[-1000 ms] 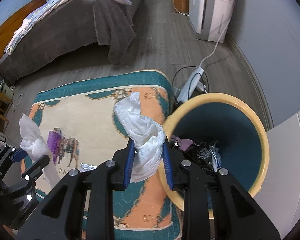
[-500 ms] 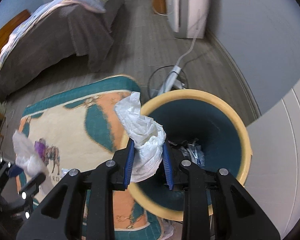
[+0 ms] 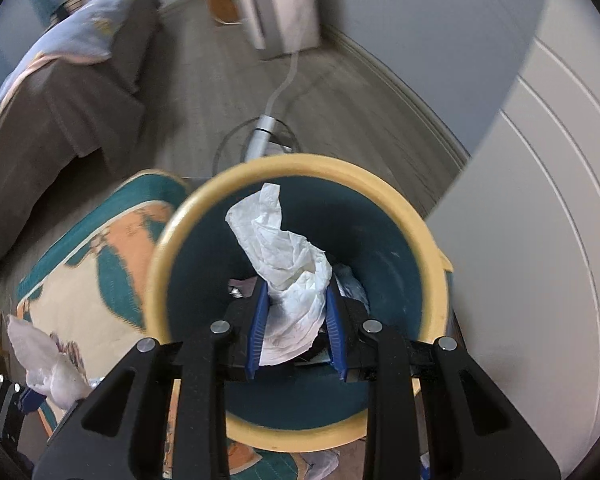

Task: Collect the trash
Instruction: 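Carry both held tissues over the bin, then open both tools over the bin to drop the tissues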

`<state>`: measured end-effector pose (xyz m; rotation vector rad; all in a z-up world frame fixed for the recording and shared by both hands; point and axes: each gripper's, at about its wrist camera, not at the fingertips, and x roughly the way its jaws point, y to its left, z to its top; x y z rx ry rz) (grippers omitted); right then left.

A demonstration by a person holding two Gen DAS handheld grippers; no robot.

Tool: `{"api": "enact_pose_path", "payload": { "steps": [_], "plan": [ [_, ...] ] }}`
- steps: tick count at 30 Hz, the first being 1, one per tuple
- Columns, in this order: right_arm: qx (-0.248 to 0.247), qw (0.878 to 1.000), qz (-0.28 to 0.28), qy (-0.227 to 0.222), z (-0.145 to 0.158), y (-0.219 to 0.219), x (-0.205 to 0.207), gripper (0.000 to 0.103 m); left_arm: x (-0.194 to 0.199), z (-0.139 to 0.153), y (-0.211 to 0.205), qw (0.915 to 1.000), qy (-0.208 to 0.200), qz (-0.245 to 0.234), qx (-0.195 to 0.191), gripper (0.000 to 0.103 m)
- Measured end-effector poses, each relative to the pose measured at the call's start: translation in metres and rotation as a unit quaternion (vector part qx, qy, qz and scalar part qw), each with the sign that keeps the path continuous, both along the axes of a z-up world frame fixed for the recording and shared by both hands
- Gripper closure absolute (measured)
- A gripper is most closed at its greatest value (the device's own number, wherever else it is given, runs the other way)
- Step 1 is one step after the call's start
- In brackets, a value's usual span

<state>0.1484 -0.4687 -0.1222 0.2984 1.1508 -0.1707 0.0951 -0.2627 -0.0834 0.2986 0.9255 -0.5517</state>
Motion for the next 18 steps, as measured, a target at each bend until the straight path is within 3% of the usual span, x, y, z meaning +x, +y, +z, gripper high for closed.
{"api": "enact_pose_path", "payload": {
  "steps": [9,18],
  "plan": [
    [-0.002,1.0,-0.031,-0.001,0.001,-0.011,-0.004,0.077,0.016,-0.018,-0.034,0.9995,0.025,-0.017,-0.012,0.064],
    [-0.012,0.998,-0.057,-0.009,0.001,-0.025,-0.006,0.077,0.034,0.001,-0.055,0.9994,-0.022,-0.022,-0.017,0.062]
  ]
}}
